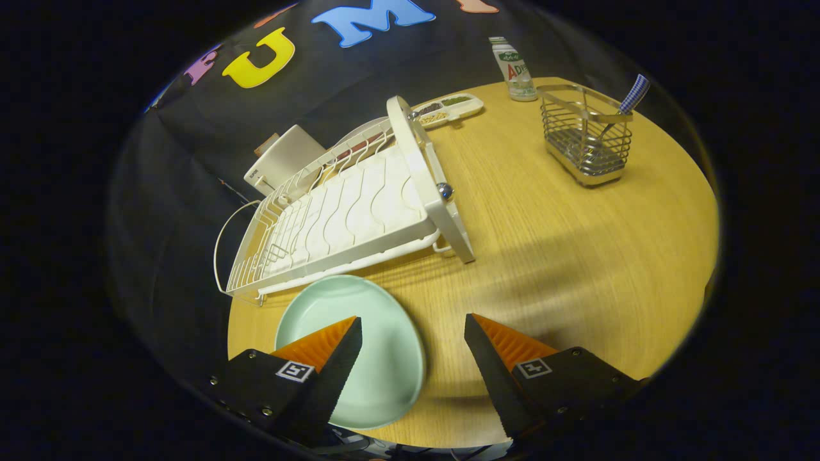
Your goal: Take the plate from the dish rack, then take the spoon from the basket and place it into the plate.
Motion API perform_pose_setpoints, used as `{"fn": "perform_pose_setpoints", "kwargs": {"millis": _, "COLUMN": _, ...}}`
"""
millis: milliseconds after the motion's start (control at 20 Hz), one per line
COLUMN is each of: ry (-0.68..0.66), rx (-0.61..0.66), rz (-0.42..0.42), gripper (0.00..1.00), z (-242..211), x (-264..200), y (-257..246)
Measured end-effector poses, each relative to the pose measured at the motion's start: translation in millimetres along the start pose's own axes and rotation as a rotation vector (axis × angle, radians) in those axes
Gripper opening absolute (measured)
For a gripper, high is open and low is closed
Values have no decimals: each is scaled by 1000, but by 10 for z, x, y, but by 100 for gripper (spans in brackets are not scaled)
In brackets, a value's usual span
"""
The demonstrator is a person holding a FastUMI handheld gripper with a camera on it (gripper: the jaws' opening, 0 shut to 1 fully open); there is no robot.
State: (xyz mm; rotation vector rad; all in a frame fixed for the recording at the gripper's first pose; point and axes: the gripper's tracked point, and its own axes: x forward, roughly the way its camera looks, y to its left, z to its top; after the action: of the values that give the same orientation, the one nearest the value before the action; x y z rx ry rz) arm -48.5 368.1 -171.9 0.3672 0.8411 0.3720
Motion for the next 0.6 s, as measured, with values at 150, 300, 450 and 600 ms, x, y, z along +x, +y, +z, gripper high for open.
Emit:
{"fn": "perform_pose_setpoints", "kwargs": {"millis": 150, "ry": -77, "rx": 14, "rz": -102, "gripper": 99, "z": 248, "x": -209, "y": -256}}
{"fn": "perform_pose_setpoints", "kwargs": {"millis": 300, "ry": -141, "rx": 24, "rz": -200, "gripper": 99, "z": 498, "x": -408, "y": -490}}
{"fn": "perform_pose_setpoints", "kwargs": {"millis": 450, "ry": -242, "rx": 20, "rz": -290, "gripper": 99, "z": 883, "x": -608, "y": -698}}
{"fn": "perform_pose_setpoints", "kwargs": {"millis": 600, "ry": -360, "rx": 30, "rz": -429, "gripper": 98, "z": 1313, "x": -811, "y": -1004}}
